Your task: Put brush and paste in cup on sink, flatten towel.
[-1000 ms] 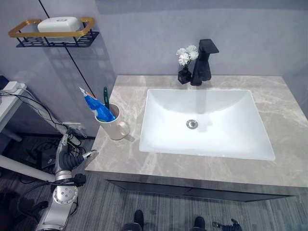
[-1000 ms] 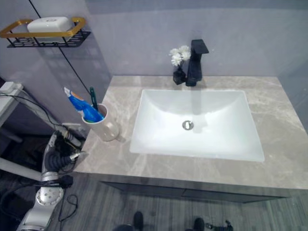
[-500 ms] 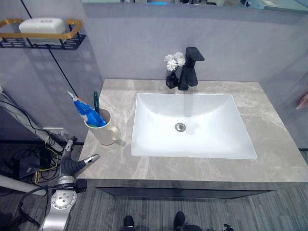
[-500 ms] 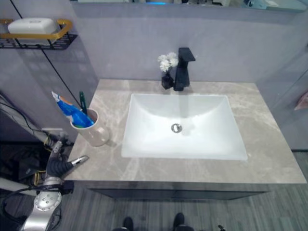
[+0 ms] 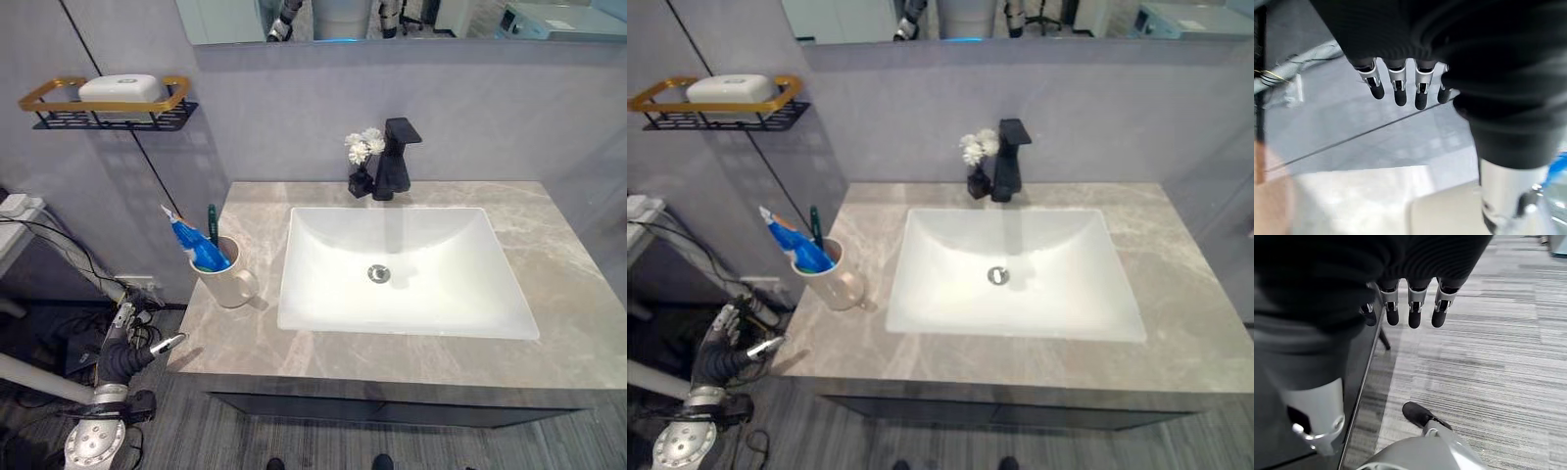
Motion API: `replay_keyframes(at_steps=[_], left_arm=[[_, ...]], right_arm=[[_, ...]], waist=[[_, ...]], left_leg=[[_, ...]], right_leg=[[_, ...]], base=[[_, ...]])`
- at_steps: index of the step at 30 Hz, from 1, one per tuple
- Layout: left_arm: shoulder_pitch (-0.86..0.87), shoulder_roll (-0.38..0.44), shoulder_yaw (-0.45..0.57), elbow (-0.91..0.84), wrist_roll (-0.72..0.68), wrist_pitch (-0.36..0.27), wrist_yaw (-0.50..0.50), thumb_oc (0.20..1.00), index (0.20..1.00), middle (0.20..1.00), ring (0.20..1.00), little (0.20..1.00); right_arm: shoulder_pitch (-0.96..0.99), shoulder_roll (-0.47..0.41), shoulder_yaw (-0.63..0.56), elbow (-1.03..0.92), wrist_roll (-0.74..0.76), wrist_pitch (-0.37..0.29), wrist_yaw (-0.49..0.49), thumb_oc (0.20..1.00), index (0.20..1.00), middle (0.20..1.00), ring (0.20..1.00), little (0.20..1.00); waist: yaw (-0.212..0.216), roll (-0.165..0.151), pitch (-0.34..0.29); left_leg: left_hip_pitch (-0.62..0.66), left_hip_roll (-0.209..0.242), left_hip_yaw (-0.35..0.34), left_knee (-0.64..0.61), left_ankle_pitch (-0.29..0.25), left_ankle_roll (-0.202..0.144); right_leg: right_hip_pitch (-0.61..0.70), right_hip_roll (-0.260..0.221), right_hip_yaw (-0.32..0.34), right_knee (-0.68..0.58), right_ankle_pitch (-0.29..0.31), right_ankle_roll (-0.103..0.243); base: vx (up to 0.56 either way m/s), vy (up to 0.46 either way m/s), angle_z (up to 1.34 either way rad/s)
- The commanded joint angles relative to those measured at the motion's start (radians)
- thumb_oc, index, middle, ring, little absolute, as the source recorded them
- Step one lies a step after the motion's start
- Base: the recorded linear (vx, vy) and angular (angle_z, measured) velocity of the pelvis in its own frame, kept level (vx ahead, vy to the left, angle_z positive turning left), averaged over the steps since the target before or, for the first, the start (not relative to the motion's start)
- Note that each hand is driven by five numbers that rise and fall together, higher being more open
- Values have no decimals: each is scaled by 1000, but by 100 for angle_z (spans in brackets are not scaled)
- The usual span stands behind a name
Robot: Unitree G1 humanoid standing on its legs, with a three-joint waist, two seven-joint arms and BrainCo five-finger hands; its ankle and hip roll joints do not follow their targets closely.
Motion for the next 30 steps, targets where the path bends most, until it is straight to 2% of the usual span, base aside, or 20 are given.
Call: replay_keyframes(at_steps=[1,4,7,13,16,19,23,30], left_arm=[[0,90,91,-140,-214,-77,-114,200,200,200,200,200],[5,118,71,-185,-312,-59,-153,200,200,200,200,200],[6,184,44,-198,-366,-43,-200,200,200,200,200,200],[-4,231,14,-188,-387,-33,-210,200,200,200,200,200],[6,294,14,-180,-408,-28,-244,200,200,200,200,200],[21,314,11,-190,-429,-30,-267,200,200,200,200,200],[21,339,-12,-194,-442,-26,-280,200,200,200,200,200],[-52,425,-139,-201,-450,-19,-310,200,200,200,200,200]], right_arm=[[-58,5,51,33,-49,-1,25,1000,1000,1000,1000,1000],[-63,1,56,31,-53,0,32,1000,1000,1000,1000,1000],[-72,-7,54,20,-44,-5,39,1000,1000,1000,1000,1000],[-78,-13,70,15,-48,-7,42,1000,1000,1000,1000,1000],[-95,-27,124,-10,-89,-14,53,1000,1000,1000,1000,1000],[-110,-43,172,-50,-122,-23,64,1000,1000,1000,1000,1000],[-141,-53,178,-83,-97,-33,57,1000,1000,1000,1000,1000],[-276,-72,307,-122,-159,-41,40,1000,1000,1000,1000,1000]], waist=[[2,-64,4],[5,-58,12],[4,-50,23],[3,-45,39],[10,-44,57],[17,-43,69],[23,-37,81],[58,-16,122]], left_leg=[[-33,-100,6,17,9,44],[-43,-99,2,9,18,42],[-62,-98,-1,5,28,36],[-86,-95,-9,5,41,28],[-111,-92,-11,5,47,25],[-124,-91,-14,5,51,24],[-139,-91,-17,5,58,21],[-184,-90,-46,5,75,14]], right_leg=[[-9,2,55,20,9,17],[-20,1,49,19,13,19],[-36,1,41,16,20,23],[-52,0,27,12,27,26],[-74,-1,30,9,34,28],[-85,0,29,8,37,28],[-100,0,29,7,40,28],[-130,-4,2,11,40,27]], base=[[22,-16,5],[17,-18,7],[7,-13,13],[-7,-16,7],[-22,-23,10],[-1,-12,4],[0,0,0],[-17,-41,6]])
